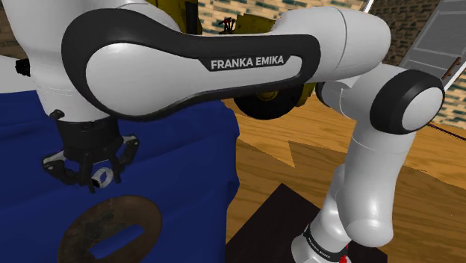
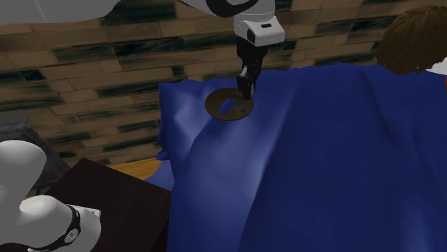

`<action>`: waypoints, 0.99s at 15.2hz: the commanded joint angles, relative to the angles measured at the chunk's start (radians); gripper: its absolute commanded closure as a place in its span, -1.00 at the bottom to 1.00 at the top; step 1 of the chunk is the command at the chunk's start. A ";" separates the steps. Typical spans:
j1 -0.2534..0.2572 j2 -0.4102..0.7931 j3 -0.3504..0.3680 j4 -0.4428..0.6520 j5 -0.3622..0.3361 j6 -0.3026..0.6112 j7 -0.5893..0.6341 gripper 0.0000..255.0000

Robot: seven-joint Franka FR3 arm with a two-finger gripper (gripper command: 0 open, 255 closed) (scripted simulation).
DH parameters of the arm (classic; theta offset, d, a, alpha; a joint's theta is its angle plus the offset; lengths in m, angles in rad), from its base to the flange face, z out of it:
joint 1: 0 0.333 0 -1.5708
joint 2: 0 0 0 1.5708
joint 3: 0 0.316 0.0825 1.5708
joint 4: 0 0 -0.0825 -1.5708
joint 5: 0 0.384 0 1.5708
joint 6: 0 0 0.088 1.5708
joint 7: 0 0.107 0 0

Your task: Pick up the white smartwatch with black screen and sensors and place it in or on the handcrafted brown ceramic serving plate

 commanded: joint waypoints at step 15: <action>0.026 -0.101 0.037 -0.277 0.039 0.183 0.091 1.00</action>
